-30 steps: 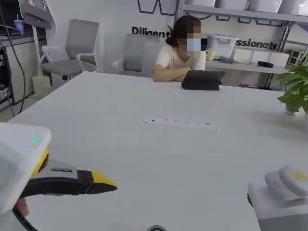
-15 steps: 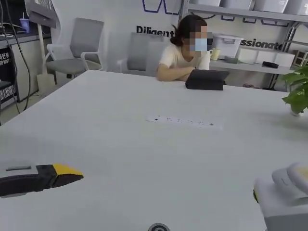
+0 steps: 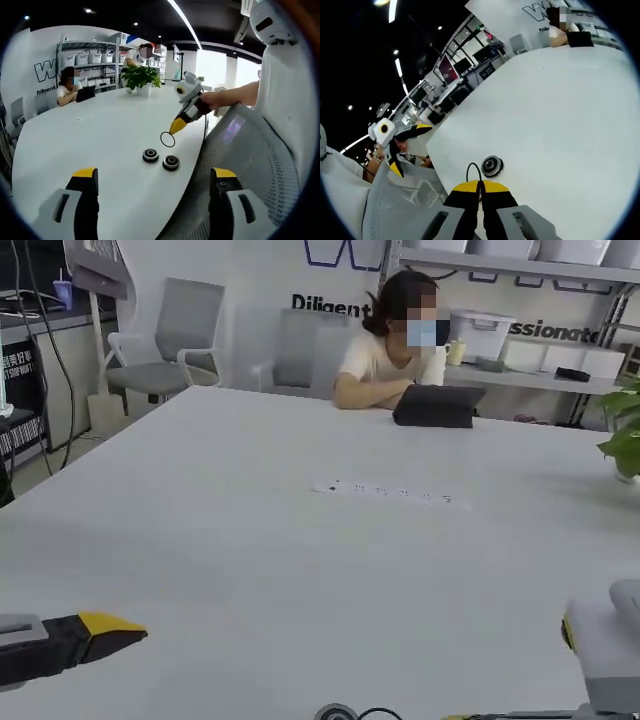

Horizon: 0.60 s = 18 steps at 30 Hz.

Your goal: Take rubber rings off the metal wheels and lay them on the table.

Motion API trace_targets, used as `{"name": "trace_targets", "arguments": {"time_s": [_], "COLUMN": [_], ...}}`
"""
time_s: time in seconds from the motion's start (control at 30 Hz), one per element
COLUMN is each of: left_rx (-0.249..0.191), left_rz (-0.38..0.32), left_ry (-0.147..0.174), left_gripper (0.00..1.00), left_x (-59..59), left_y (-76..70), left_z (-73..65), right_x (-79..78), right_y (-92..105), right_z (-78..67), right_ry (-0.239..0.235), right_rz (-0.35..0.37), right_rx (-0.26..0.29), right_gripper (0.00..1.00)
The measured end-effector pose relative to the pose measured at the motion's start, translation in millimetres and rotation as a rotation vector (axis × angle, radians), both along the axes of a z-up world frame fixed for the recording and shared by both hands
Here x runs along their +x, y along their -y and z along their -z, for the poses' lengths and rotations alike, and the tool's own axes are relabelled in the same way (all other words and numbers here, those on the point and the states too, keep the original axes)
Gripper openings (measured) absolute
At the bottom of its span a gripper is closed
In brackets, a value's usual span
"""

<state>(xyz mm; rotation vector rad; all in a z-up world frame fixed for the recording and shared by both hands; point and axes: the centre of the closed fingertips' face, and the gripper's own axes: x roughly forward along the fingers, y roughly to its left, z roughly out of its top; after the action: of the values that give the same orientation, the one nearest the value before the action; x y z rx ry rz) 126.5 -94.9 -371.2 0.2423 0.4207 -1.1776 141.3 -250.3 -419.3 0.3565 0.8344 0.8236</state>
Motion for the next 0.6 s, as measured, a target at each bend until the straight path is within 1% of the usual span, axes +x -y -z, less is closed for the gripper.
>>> {"name": "trace_targets", "arguments": {"time_s": [0.1,0.2,0.3,0.5,0.6], "left_rx": [-0.002,-0.01,-0.006,-0.001,-0.006], "left_rz": [-0.003,-0.003,-0.004,0.004,0.007], "left_ry": [-0.003,-0.005,-0.005,-0.018,-0.025], "left_gripper": [0.91,0.91,0.91,0.92,0.92], "left_x": [-1.9,-3.8,-5.0,-8.4,-9.4], "left_y": [-1.4,-1.5,-1.8,0.4,1.8], "left_z": [0.9,1.2,3.8,8.6,9.8], "right_x": [2.7,4.8,6.4,9.7,11.9], "right_y": [2.2,5.2,6.7,5.2,0.5], "right_z": [-6.1,-12.8,-18.6,-27.0,-34.9], "right_ry": [0.01,0.033,0.049,0.073,0.087], "right_rz": [0.019,0.036,0.047,0.062,0.06], "right_rx": [0.015,0.013,0.016,0.014,0.032], "right_gripper": [0.0,0.0,0.0,0.0,0.0]}}
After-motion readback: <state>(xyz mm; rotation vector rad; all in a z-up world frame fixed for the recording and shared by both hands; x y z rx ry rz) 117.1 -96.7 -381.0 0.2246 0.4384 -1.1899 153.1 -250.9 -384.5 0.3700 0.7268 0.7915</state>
